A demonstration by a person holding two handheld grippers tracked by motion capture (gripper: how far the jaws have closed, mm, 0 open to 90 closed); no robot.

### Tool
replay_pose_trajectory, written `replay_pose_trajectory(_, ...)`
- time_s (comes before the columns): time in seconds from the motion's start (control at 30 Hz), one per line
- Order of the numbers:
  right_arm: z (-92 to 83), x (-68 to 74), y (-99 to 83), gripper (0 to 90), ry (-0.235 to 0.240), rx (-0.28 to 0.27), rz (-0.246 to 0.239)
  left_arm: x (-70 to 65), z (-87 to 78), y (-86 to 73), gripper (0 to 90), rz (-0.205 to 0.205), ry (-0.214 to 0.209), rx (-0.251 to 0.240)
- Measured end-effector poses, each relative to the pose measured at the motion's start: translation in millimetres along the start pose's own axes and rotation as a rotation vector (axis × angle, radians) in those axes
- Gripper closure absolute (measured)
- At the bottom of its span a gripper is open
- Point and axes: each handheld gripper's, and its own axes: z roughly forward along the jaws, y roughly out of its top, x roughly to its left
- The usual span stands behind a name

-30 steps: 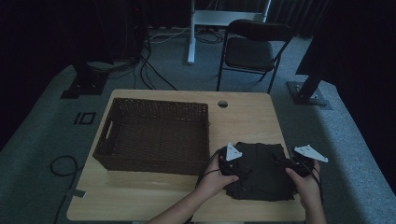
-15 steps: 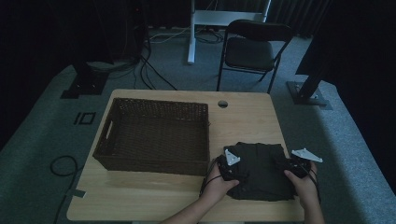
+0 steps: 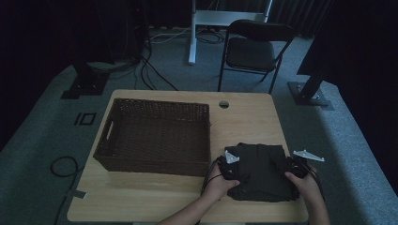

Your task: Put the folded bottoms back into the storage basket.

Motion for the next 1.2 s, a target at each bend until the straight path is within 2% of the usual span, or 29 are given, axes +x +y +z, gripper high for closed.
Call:
replay_pose_trajectory(0.1,1.5,-2.4,0.1,20.5,0.019,0.013,0.025,0.1,1.7,0.8,9.1,0.003,0.0,-0.003)
replay_pose_trajectory(0.13,2.7,-4.3,0.1,20.4,0.035,0.021,0.058,0.2,2.2,1.3,9.1,0.003,0.001,-0.002)
replay_pose_trajectory(0.2,3.2,-5.2,1.5,21.1,0.043,0.028,0.058,0.4,3.3,2.3,9.1,0.002,0.0,-0.003)
replay_pose_trajectory(0.23,3.9,-4.3,3.2,25.0,0.047,0.04,0.049,0.3,4.7,3.4,9.2,0.006,-0.005,0.0)
replay_pose_trajectory(0.27,3.9,-4.3,3.2,25.0,0.047,0.04,0.049,0.3,4.7,3.4,9.7,0.006,-0.005,0.0)
replay_pose_trajectory(0.33,3.8,-3.8,5.2,34.1,0.074,0.061,0.053,0.6,6.5,4.8,10.4,0.014,-0.018,0.002)
replay_pose_trajectory(0.37,3.1,-1.9,7.5,39.5,0.092,0.091,0.063,1.1,7.7,6.4,16.2,0.028,-0.023,0.005)
replay_pose_trajectory(0.4,3.1,-1.9,7.5,39.5,0.092,0.091,0.063,1.1,7.7,6.4,22.0,0.028,-0.023,0.005)
replay_pose_trajectory(0.43,3.0,-0.8,8.3,42.7,0.097,0.103,0.065,1.3,8.3,7.0,22.0,0.028,-0.032,0.003)
replay_pose_trajectory(0.47,2.7,0.5,8.9,46.1,0.105,0.11,0.068,2.2,8.7,7.3,29.3,0.017,-0.043,0.0)
replay_pose_trajectory(0.5,2.1,4.5,8.6,51.5,0.097,0.11,0.072,5.5,9.6,7.7,46.1,-0.023,-0.07,-0.006)
replay_pose_trajectory(0.53,2.1,4.5,8.6,51.5,0.097,0.11,0.072,5.5,9.6,7.7,50.4,-0.023,-0.07,-0.006)
replay_pose_trajectory(0.57,1.0,10.1,7.8,55.9,0.083,0.098,0.068,6.2,10.2,8.2,54.0,-0.04,-0.077,-0.005)
replay_pose_trajectory(0.67,-0.3,14.8,7.4,59.1,0.06,0.083,0.05,4.7,8.7,10.8,61.8,-0.041,-0.081,0.008)
replay_pose_trajectory(0.7,-2.4,17.0,7.8,60.9,0.052,0.076,0.042,2.8,7.5,12.6,62.5,-0.021,-0.075,0.014)
replay_pose_trajectory(0.73,-2.4,17.0,7.8,60.9,0.052,0.076,0.042,2.8,7.5,12.6,63.4,-0.021,-0.075,0.014)
replay_pose_trajectory(0.8,-4.3,17.6,9.1,62.5,0.052,0.071,0.053,2.6,5.7,14.7,64.4,-0.009,-0.078,0.011)
replay_pose_trajectory(0.83,-6.6,17.7,10.4,63.7,0.061,0.06,0.069,1.2,3.9,17.3,64.8,0.012,-0.074,0.008)
replay_pose_trajectory(0.87,-6.6,17.7,10.4,63.7,0.061,0.06,0.069,1.2,3.9,17.3,64.9,0.012,-0.074,0.008)
replay_pose_trajectory(0.9,-8.4,18.4,11.5,64.2,0.06,0.058,0.072,-0.8,1.8,20.3,65.1,0.032,-0.073,0.005)
replay_pose_trajectory(1.03,-12.4,20.5,15.0,64.5,0.065,0.044,0.085,-2.1,-2.8,26.4,65.4,0.018,-0.084,-0.003)
replay_pose_trajectory(1.2,-17.7,21.6,22.5,64.7,0.077,0.033,0.118,-5.4,-11.9,37.9,65.4,0.035,-0.087,-0.017)
